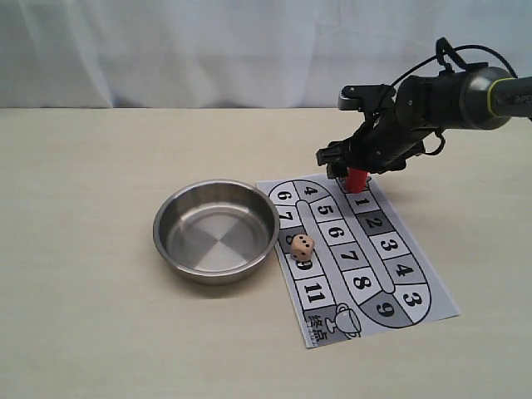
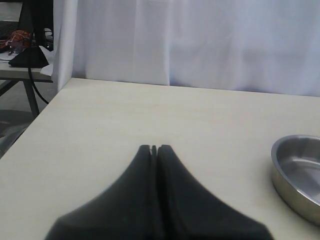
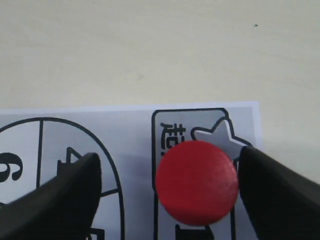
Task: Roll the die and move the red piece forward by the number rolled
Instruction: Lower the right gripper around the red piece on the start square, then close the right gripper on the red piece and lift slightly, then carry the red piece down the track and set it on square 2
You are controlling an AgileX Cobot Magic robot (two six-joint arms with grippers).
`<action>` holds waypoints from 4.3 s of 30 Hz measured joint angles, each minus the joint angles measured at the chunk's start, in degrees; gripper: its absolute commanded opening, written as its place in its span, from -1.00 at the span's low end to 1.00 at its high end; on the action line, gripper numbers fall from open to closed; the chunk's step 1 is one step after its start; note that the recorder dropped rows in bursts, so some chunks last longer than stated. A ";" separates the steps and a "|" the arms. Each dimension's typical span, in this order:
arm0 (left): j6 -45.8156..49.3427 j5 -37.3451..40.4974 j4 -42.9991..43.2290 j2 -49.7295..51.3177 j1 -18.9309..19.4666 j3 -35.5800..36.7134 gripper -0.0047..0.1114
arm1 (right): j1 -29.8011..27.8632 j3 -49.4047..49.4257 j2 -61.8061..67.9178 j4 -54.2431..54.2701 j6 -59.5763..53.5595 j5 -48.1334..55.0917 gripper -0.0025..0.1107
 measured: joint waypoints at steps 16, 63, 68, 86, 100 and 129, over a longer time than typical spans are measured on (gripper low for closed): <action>0.00 0.00 0.00 0.00 0.00 0.00 -0.92 | 0.00 -0.12 0.60 -0.38 -0.89 -1.69 -0.49; 0.00 0.00 0.00 0.00 0.00 0.00 -0.92 | 0.00 10.78 -11.46 -3.23 -1.03 -2.95 -0.89; 0.00 0.00 0.00 0.00 0.00 0.00 -0.92 | 0.00 12.57 -12.06 -3.23 -1.03 -1.36 -0.89; 0.00 0.00 0.00 0.00 0.00 0.00 -0.92 | 0.00 21.71 -11.90 -3.23 -1.03 -10.69 -0.89; 0.00 0.00 0.00 0.00 0.00 0.00 -0.92 | 0.00 31.41 -20.63 -3.39 -1.03 -11.26 -0.89; 0.00 0.00 0.00 0.00 0.00 0.00 -0.92 | 0.00 36.85 -19.18 -3.39 -0.05 -21.23 0.26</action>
